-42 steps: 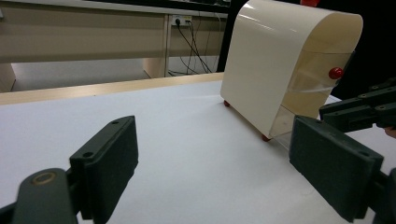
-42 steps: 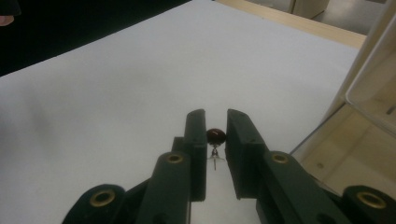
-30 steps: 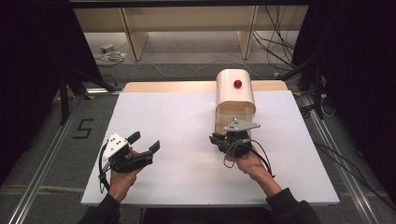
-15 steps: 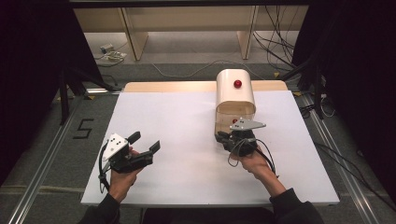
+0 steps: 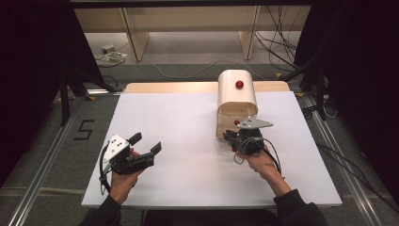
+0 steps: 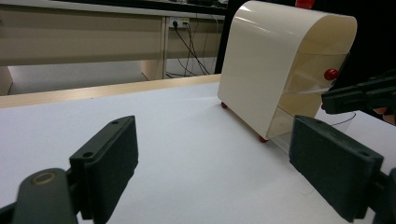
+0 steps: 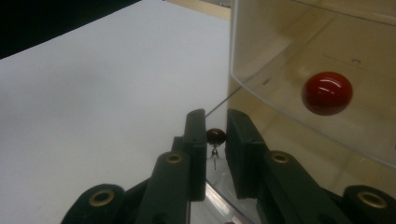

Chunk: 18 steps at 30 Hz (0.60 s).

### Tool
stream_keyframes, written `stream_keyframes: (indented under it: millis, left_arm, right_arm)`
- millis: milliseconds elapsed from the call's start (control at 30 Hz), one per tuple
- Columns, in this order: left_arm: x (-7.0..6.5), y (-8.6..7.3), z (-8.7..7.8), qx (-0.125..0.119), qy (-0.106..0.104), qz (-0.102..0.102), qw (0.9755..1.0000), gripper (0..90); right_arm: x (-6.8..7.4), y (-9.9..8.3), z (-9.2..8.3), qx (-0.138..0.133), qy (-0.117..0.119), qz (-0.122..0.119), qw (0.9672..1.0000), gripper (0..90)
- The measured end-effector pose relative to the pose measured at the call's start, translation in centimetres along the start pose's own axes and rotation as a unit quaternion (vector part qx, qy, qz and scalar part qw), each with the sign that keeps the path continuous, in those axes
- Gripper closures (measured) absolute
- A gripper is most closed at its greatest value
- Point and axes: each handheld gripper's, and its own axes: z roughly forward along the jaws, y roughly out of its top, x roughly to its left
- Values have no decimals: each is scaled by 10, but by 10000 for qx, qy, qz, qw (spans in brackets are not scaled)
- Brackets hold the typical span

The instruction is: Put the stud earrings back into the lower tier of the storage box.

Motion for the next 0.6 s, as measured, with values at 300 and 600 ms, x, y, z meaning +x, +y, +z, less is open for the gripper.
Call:
stream_keyframes:
  millis: [300, 600]
  left_arm:
    - [1, 0, 0, 1, -3, -13, 10000, 156]
    - [1, 0, 0, 1, 2, -9, 10000, 156]
  right_arm:
    - [-7, -5, 4, 126, -87, 69, 9999, 785]
    - [-10, -7, 6, 194, -127, 68, 9997, 784]
